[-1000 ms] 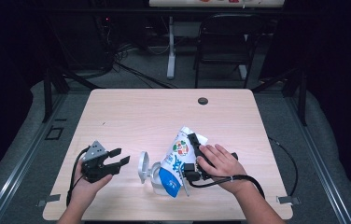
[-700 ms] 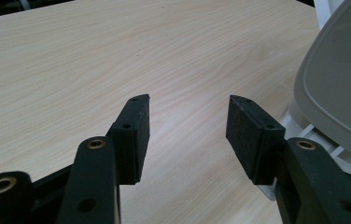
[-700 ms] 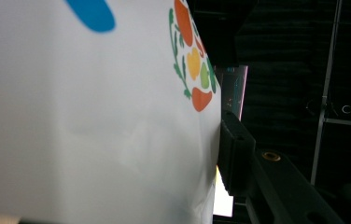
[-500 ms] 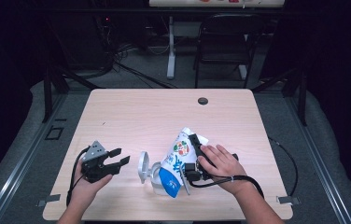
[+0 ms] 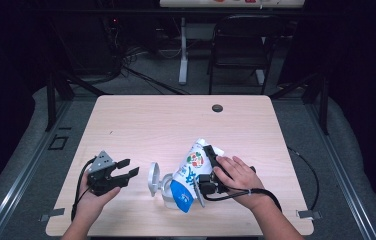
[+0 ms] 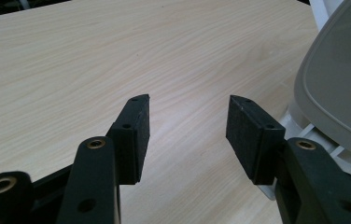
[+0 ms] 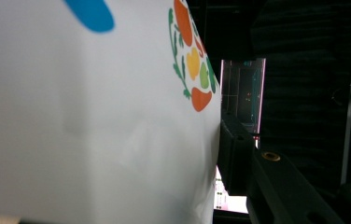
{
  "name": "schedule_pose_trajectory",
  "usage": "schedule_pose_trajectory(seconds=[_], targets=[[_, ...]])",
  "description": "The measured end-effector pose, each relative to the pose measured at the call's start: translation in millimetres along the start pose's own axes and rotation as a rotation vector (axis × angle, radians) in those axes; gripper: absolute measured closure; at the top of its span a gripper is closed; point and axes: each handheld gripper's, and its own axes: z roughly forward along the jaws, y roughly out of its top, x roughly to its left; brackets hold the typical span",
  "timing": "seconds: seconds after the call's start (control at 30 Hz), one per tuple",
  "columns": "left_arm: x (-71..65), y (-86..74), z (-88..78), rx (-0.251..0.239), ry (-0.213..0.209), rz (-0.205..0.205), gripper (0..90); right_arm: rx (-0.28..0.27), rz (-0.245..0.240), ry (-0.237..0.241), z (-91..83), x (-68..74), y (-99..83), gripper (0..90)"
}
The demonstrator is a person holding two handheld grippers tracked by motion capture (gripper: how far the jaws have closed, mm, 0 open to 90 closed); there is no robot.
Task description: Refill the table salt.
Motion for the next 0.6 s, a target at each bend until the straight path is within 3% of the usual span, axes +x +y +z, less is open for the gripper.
schedule_pose_trajectory(seconds=[0.6], targets=[[0.4,0.0,-0.5,0.003,-0.002,-0.001,50.2,-0.002,0.129,0.069,1.8,-2.6,-2.2,70.1]])
